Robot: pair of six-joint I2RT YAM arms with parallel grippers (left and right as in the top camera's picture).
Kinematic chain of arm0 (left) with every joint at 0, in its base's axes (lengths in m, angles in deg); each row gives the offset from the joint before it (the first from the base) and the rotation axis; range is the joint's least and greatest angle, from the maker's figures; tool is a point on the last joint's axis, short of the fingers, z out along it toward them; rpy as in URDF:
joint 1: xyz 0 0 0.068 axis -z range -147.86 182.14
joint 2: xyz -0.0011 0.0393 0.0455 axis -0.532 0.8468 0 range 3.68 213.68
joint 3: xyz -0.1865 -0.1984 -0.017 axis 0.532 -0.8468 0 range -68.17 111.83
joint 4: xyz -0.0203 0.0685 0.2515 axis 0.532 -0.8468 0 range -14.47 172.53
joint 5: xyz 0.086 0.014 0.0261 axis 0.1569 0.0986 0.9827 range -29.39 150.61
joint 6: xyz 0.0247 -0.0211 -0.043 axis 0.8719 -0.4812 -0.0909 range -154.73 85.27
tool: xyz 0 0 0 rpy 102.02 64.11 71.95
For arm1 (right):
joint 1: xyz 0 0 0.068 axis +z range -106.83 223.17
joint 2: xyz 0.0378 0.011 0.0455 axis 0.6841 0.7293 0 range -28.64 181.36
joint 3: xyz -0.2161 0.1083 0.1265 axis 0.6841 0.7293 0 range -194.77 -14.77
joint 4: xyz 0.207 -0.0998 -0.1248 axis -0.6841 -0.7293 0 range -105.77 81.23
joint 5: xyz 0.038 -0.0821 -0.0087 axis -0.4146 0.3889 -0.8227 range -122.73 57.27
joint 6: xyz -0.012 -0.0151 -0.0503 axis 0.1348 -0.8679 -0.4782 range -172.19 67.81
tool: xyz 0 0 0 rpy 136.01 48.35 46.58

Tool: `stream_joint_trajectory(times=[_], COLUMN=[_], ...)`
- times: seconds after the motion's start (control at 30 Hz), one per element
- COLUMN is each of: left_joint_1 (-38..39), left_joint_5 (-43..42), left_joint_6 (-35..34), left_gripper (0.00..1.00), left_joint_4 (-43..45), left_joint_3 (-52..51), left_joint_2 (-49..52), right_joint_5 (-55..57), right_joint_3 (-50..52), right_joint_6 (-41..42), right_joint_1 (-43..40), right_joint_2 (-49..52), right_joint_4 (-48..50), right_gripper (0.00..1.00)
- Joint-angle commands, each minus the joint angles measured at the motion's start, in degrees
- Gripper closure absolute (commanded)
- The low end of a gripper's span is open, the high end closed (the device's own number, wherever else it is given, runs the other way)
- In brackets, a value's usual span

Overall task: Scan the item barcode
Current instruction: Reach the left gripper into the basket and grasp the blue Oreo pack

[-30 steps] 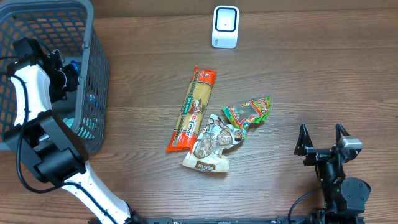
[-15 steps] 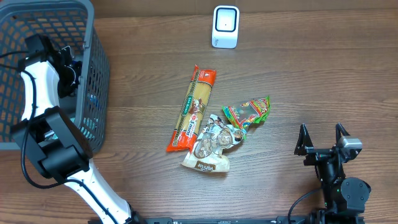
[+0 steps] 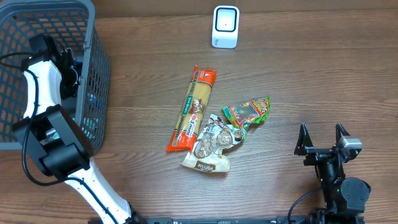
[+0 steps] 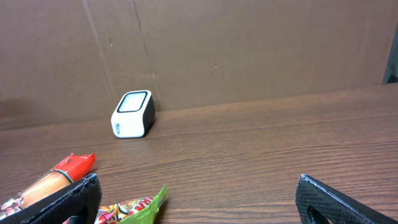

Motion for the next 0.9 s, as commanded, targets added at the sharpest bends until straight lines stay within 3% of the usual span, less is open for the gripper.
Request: stream_joint_trajectory(times=[0.0,0.13,0.2,0.3,0.33,0.37,0.4,0.67,0.87], left_joint_1=[0.72,0.72,0.72,0.72,0.72,0.72,0.72,0.68,0.63], left_joint_5=[0.31,0.33,0.33,0.31,0.33,0.33,0.33,0.33,2.80], left_joint_6=[-0.81,-0.79,-0.79,-0.79,-0.79,-0.79,-0.79,-0.81,-0.87], left_gripper=[0.09,0.11,0.17,0.41,0.52,0.72,0.81,0.88,0.90], left_joint_4=[-0.92,-1.20,-1.18,-1.27,-1.40,-1.55,-1.84,-3.15,-3.58], left_joint_3=[0.02,0.02,0.02,0.02,0.02,0.02,0.02,0.04,0.04], left_joint_2=[3.72,5.11,5.33,5.35,5.35,5.35,5.35,3.89,-4.37], right_joint_5=[0.50,0.50,0.50,0.50,0.50,0.50,0.50,0.50,0.50], right_joint_3=[0.61,0.61,0.61,0.61,0.61,0.61,0.61,0.61,0.61], right_joint_6=[-0.17,-0.17,-0.17,-0.17,-0.17,-0.20,-0.17,-0.17,-0.17], right_joint_1=[-0.17,-0.17,-0.17,-0.17,-0.17,-0.17,-0.17,-0.17,-0.17], right_joint_2=[-0.55,-0.55,-0.55,-0.55,-0.55,-0.55,-0.55,-0.55,-0.55], right_joint_4=[0.22,0.22,0.22,0.22,0.22,0.22,0.22,0.22,0.22], right_gripper=[0.00,0.00,0.00,0.00,0.00,0.00,0.00,0.00,0.00])
